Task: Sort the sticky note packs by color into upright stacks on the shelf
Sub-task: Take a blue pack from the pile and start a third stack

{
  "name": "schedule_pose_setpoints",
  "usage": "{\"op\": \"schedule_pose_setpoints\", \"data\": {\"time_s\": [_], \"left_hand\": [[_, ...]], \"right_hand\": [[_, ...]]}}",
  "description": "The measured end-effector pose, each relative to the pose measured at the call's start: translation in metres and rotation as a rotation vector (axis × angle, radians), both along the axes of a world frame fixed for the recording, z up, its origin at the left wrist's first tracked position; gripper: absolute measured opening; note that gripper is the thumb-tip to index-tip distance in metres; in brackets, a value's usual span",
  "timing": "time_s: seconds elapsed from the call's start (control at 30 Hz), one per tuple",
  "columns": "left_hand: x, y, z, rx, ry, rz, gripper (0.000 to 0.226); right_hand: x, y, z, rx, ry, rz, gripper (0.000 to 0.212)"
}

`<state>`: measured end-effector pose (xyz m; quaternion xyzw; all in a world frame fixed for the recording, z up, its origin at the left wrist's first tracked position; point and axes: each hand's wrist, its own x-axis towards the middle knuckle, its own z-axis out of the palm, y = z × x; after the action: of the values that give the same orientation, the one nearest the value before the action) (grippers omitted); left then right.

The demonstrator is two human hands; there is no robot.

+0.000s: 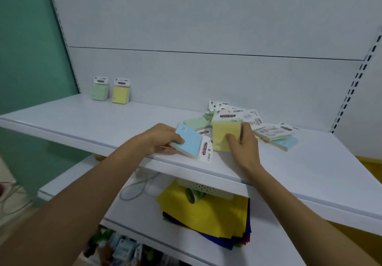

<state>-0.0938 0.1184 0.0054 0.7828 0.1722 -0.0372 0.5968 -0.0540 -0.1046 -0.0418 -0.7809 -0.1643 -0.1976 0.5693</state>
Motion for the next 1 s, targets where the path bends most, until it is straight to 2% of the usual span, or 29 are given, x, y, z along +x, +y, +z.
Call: {"op": "schedule_pose_setpoints", "data": {"time_s": [0.13, 0.3, 0.5, 0.7, 0.83, 1.0], "left_hand": [[-0.021, 0.037, -0.006, -0.123, -0.085, 0.1, 0.036], [-0.052, 0.096, -0.008, -0.21, -0.202, 0.266, 0.025], [-0.094, 0.179, -0.008, -0.35, -0.311, 0.399, 0.023], [-0.136, 0.266, -0.017, -0.469, -0.391, 0.403, 0.031], [-0.165, 0.329, -0.02, -0.507, -0.465, 0.459, 0.026], [-0.19, 0.392, -0.026, -0.528, -0.455, 0.514, 0.026]], "right_hand": [[-0.005, 0.044, 0.001, 0.102, 0.037, 0.076, 0.011], [-0.025, 0.12, 0.006, 0.181, 0.119, 0.186, 0.015], [-0.051, 0.208, 0.002, 0.19, 0.204, 0.249, 0.014], [-0.082, 0.303, 0.009, 0.22, 0.315, 0.317, 0.019], [-0.104, 0.371, 0.012, 0.226, 0.333, 0.358, 0.03], [-0.129, 0.427, 0.001, 0.19, 0.36, 0.4, 0.032]]}}
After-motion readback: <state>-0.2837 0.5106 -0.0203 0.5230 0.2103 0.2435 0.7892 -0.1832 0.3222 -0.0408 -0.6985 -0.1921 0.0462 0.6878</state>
